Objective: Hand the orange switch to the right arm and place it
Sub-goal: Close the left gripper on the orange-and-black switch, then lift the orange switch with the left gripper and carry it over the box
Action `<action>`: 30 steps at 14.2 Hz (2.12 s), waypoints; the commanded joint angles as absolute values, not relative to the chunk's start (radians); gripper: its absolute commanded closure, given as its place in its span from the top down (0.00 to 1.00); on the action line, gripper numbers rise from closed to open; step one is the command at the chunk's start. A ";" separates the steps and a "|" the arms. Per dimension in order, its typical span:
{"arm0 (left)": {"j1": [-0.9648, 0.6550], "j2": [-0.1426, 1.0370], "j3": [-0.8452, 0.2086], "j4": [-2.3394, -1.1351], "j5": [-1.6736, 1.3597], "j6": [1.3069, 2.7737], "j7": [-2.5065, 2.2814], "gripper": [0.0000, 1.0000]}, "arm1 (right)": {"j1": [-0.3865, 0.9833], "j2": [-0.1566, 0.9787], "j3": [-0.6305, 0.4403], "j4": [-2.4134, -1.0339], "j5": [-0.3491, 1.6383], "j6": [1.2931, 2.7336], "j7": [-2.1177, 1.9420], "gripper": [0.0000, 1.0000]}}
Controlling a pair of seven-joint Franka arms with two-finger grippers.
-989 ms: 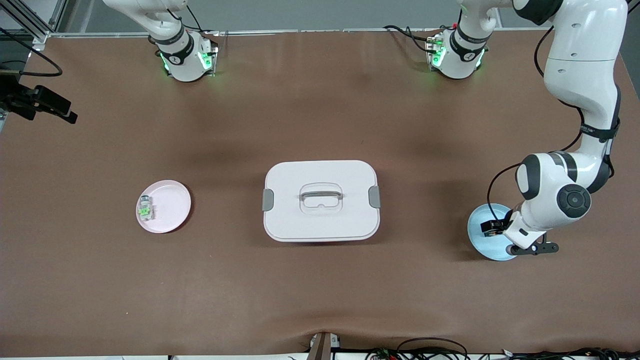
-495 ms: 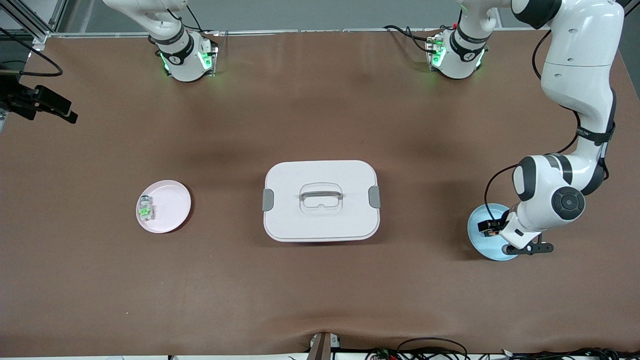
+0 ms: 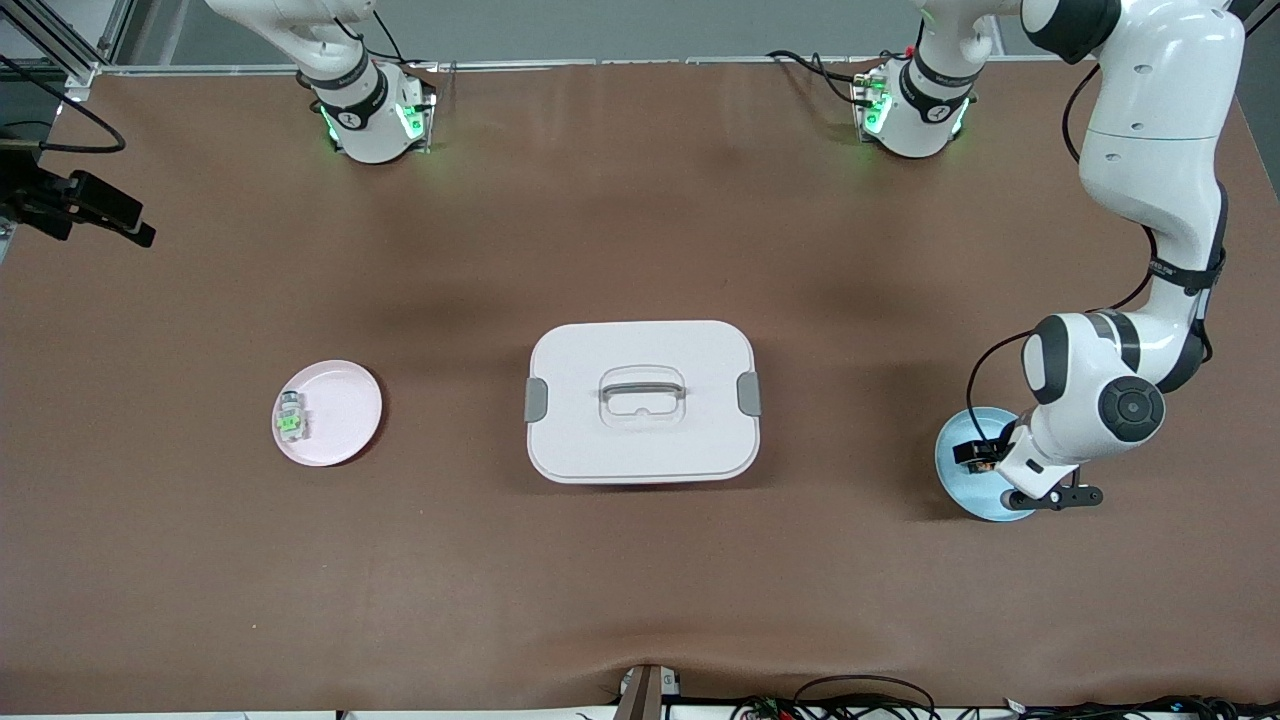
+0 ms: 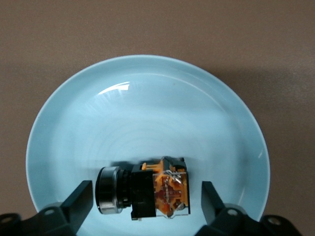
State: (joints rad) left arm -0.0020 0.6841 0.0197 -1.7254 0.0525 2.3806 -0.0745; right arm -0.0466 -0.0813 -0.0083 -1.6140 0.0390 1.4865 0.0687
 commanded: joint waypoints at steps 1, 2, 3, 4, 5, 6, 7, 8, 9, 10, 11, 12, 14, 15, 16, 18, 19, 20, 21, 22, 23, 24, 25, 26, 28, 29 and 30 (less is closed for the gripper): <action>-0.003 0.699 0.021 -1.707 0.071 2.388 -0.089 0.65 | -0.055 -0.078 -0.002 -1.603 0.038 1.480 0.064 1.00; -0.003 0.698 0.021 -1.706 0.071 2.387 -0.089 0.45 | -0.057 -0.078 -0.002 -1.603 0.038 1.480 0.064 1.00; -0.005 0.696 0.021 -1.706 0.071 2.387 -0.090 0.29 | -0.057 -0.077 -0.002 -1.603 0.038 1.480 0.064 1.00; -0.005 0.693 0.021 -1.706 0.064 2.387 -0.091 0.12 | -0.057 -0.078 -0.002 -1.603 0.038 1.479 0.064 1.00; -0.005 0.690 0.021 -1.706 0.061 2.387 -0.094 0.00 | -0.057 -0.077 -0.002 -1.603 0.038 1.479 0.064 1.00; -0.002 0.683 0.021 -1.706 0.063 2.385 -0.100 0.00 | -0.057 -0.078 -0.002 -1.603 0.038 1.480 0.064 1.00; 0.003 0.664 0.021 -1.706 0.064 2.376 -0.097 0.00 | -0.057 -0.077 -0.002 -1.603 0.038 1.479 0.064 1.00; 0.021 0.637 0.021 -1.707 0.066 2.362 -0.095 0.00 | -0.057 -0.077 -0.002 -1.603 0.038 1.479 0.064 1.00; 0.031 0.617 0.017 -1.707 0.061 2.333 -0.095 0.00 | -0.058 -0.078 -0.002 -1.603 0.038 1.479 0.064 1.00; 0.034 0.591 0.017 -1.707 0.058 2.303 -0.094 0.00 | -0.058 -0.078 -0.002 -1.603 0.038 1.479 0.064 1.00; 0.037 0.559 0.014 -1.709 0.057 2.269 -0.095 0.00 | -0.058 -0.077 -0.002 -1.603 0.038 1.479 0.066 1.00; 0.037 0.530 0.011 -1.710 0.045 2.223 -0.095 0.00 | -0.058 -0.077 -0.002 -1.603 0.038 1.479 0.066 1.00; 0.032 0.467 0.005 -1.709 -0.018 2.131 -0.094 0.00 | -0.058 -0.077 -0.002 -1.603 0.038 1.479 0.066 1.00; 0.032 0.437 -0.011 -1.709 -0.043 2.108 -0.095 0.00 | -0.058 -0.077 -0.002 -1.603 0.038 1.479 0.066 1.00; 0.032 0.414 -0.017 -1.709 -0.067 2.088 -0.097 0.00 | -0.058 -0.077 -0.002 -1.603 0.038 1.480 0.066 1.00; 0.029 0.378 -0.020 -1.707 -0.135 2.047 -0.148 0.00 | -0.060 -0.077 -0.002 -1.601 0.038 1.482 0.069 1.00; 0.028 0.355 -0.034 -1.709 -0.153 2.013 -0.194 0.00 | -0.061 -0.077 -0.002 -1.601 0.038 1.480 0.074 1.00; 0.029 0.341 -0.060 -1.706 -0.153 1.972 -0.256 0.00 | -0.061 -0.077 -0.003 -1.601 0.040 1.480 0.075 1.00; 0.029 0.319 -0.083 -1.704 -0.153 1.941 -0.311 0.00 | -0.061 -0.077 -0.003 -1.598 0.040 1.476 0.077 1.00; 0.031 0.307 -0.103 -1.703 -0.159 1.918 -0.343 0.00 | -0.060 -0.077 -0.003 -1.597 0.040 1.476 0.075 1.00; 0.034 0.292 -0.132 -1.694 -0.193 1.866 -0.360 0.00 | -0.061 -0.078 -0.003 -1.594 0.038 1.474 0.074 1.00; 0.032 0.284 -0.141 -1.677 -0.245 1.812 -0.408 0.00 | -0.063 -0.078 -0.005 -1.592 0.038 1.476 0.074 1.00; 0.031 0.276 -0.152 -1.668 -0.289 1.774 -0.473 0.00 | -0.064 -0.078 -0.005 -1.591 0.037 1.477 0.074 1.00; 0.029 0.265 -0.175 -1.654 -0.329 1.755 -0.530 0.00 | -0.063 -0.078 -0.005 -1.580 0.038 1.476 0.072 1.00; 0.029 0.265 -0.242 -1.616 -0.371 1.755 -0.680 0.00 | -0.063 -0.080 -0.005 -1.572 0.035 1.473 0.071 1.00; 0.025 0.276 -0.271 -1.586 -0.379 1.755 -0.763 0.00 | -0.064 -0.080 -0.005 -1.572 0.029 1.473 0.071 1.00; 0.020 0.284 -0.299 -1.559 -0.390 1.756 -0.844 0.00 | -0.063 -0.080 -0.005 -1.571 0.023 1.473 0.069 1.00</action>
